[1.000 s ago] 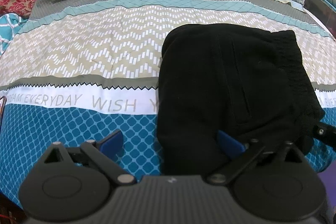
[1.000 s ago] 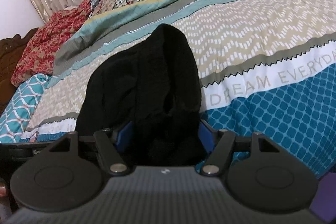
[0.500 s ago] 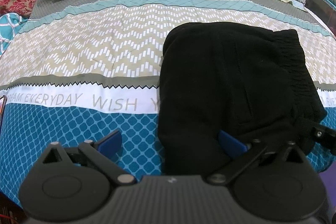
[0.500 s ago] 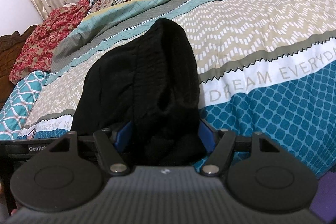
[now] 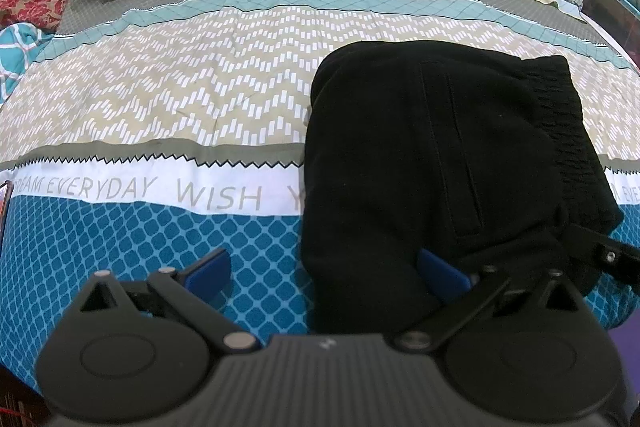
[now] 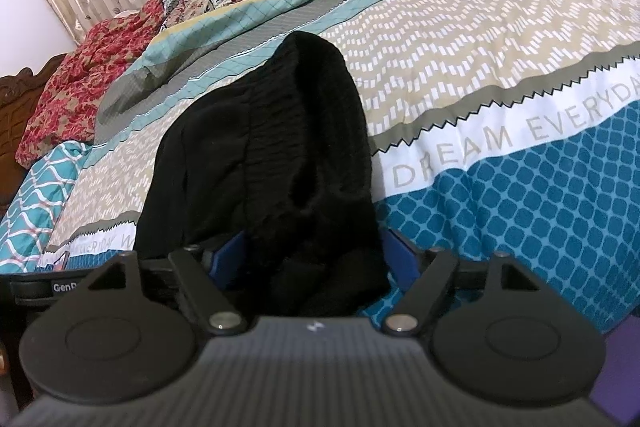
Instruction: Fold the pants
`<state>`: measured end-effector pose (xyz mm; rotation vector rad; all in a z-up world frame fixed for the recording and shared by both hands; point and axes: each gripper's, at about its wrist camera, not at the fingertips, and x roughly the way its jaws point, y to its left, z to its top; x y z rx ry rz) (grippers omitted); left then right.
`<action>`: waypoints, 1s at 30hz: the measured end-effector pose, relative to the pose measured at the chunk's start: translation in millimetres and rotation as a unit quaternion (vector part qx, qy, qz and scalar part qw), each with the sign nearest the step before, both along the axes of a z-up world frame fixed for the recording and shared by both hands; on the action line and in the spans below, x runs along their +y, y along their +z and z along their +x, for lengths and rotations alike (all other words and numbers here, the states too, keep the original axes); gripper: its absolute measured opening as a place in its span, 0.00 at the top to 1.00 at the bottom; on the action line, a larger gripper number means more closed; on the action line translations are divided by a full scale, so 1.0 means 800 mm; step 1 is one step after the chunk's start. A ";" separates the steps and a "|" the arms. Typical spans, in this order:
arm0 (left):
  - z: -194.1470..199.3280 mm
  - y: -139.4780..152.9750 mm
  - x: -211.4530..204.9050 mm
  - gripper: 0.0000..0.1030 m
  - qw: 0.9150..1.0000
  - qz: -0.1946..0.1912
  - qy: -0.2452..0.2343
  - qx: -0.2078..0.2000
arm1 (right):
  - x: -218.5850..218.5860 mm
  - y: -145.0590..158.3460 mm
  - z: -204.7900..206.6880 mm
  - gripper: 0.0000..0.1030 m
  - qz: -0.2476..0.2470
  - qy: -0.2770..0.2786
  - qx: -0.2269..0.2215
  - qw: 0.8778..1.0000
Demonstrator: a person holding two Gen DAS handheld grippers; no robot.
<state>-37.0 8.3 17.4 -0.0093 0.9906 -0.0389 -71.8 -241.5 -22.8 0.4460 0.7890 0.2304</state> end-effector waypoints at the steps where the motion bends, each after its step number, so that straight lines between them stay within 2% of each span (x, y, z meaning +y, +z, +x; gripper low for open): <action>1: -0.001 0.000 0.000 0.00 1.000 0.000 -0.001 0.000 | 0.000 0.002 -0.001 0.24 -0.001 -0.001 -0.002 1.000; 8: -0.002 0.002 0.003 0.00 1.000 -0.004 0.002 -0.002 | 0.003 0.015 -0.013 0.24 -0.014 -0.004 -0.022 1.000; 16: -0.005 0.004 0.001 0.00 1.000 -0.001 0.001 -0.006 | -0.005 0.017 -0.019 0.24 -0.012 -0.012 -0.021 1.000; 24: -0.036 0.036 -0.009 0.00 0.997 0.059 -0.014 -0.051 | -0.005 0.024 -0.025 0.24 -0.010 -0.012 -0.028 0.999; 30: -0.052 0.050 0.002 0.00 0.997 0.060 -0.005 -0.053 | 0.002 0.032 -0.030 0.24 -0.010 -0.009 -0.037 0.999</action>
